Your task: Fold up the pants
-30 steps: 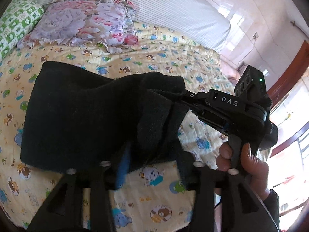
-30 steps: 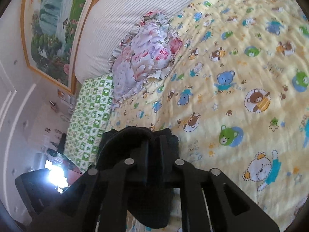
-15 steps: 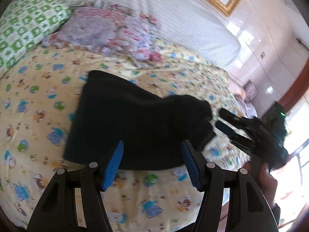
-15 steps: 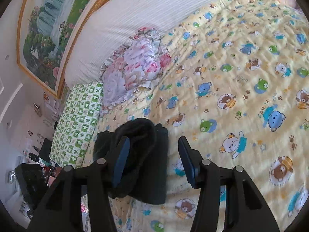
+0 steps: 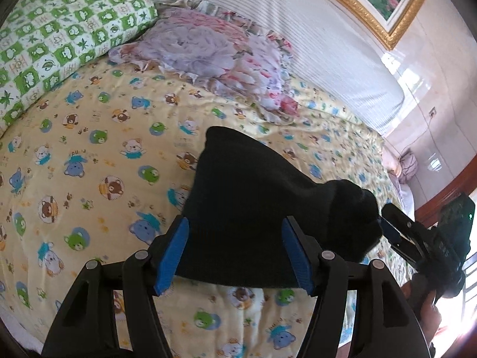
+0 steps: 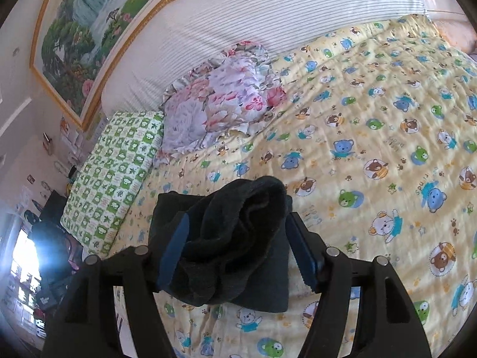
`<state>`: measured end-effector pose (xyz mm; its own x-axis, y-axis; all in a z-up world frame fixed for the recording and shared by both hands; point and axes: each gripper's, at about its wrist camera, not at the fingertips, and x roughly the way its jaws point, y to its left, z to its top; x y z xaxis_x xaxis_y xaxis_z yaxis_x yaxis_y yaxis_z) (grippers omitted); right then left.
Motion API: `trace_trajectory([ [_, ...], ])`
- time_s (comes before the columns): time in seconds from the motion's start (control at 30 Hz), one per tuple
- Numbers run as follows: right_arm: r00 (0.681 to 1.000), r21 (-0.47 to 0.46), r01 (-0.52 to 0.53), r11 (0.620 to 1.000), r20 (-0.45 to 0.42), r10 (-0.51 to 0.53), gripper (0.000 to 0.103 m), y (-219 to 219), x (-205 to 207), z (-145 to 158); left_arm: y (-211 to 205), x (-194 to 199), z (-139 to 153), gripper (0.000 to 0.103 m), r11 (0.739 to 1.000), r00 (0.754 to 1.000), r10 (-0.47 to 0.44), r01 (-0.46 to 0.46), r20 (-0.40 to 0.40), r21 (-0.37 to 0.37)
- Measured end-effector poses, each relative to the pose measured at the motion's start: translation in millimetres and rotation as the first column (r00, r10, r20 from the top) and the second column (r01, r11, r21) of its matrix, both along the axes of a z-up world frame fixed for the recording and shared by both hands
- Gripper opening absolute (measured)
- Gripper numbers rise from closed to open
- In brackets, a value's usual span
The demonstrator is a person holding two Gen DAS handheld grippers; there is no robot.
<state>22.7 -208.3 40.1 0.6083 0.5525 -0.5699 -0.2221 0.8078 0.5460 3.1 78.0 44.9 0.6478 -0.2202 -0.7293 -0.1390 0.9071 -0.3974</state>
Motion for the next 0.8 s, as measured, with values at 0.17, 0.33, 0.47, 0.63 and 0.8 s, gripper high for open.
trace_trajectory([
  [0.17, 1.0, -0.023, 0.003, 1.0, -0.005, -0.003, 0.069, 3, -3, -2, 5, 3, -2, 0.065, 1.0, 1.0, 0.011, -0.011, -0.005, 0.003],
  [0.33, 1.0, -0.06, 0.018, 0.998, 0.019, -0.017, 0.07, 6, -7, 4, -1, 10, 1, 0.066, 1.0, 1.0, -0.013, 0.013, 0.0, 0.027],
  [0.47, 0.999, -0.089, 0.014, 0.996, 0.038, -0.01, 0.073, 12, -8, 7, -12, 21, 3, 0.066, 0.997, 0.999, -0.041, 0.04, 0.007, 0.063],
  [0.63, 1.0, -0.118, -0.016, 0.993, 0.025, 0.019, 0.077, 22, -7, -1, -26, 44, -3, 0.066, 0.989, 0.998, -0.067, 0.069, -0.019, 0.133],
  [0.8, 1.0, -0.137, 0.002, 0.991, 0.009, -0.001, 0.078, 14, -9, -12, -26, 66, -19, 0.069, 0.974, 0.997, -0.051, 0.06, -0.05, 0.217],
])
